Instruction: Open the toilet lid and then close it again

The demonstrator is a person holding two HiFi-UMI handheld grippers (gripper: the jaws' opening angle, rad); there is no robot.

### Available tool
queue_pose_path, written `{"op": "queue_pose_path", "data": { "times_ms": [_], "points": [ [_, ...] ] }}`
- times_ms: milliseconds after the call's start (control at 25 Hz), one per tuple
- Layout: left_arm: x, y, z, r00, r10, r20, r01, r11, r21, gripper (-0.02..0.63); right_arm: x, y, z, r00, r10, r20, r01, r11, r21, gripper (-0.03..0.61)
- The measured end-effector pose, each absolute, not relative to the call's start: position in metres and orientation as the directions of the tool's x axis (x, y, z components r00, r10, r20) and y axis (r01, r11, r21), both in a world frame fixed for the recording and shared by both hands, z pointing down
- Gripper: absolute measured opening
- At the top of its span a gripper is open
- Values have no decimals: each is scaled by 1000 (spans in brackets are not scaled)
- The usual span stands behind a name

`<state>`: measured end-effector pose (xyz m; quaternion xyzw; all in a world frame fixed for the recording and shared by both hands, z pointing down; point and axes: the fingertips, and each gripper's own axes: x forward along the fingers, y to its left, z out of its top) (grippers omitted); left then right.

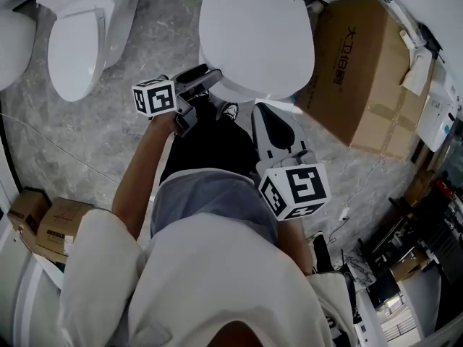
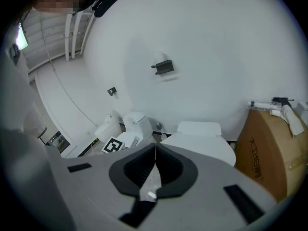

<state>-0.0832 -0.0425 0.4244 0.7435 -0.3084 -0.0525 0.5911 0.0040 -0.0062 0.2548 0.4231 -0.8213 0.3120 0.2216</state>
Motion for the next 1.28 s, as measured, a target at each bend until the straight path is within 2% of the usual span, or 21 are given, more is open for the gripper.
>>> {"op": "queue_pose_path", "data": {
  "times_ms": [720,1280],
  "points": [
    [-83,-68,390,820,-525,228,-382,-206,901,275,-8,-18,238,-522,-594,612,-847,442,-294,11],
    [-83,-98,367,766,-581,274,-501,-274,821,268,-5,-25,228,-518,-613,597,-850,446,-279,11]
  ]
}}
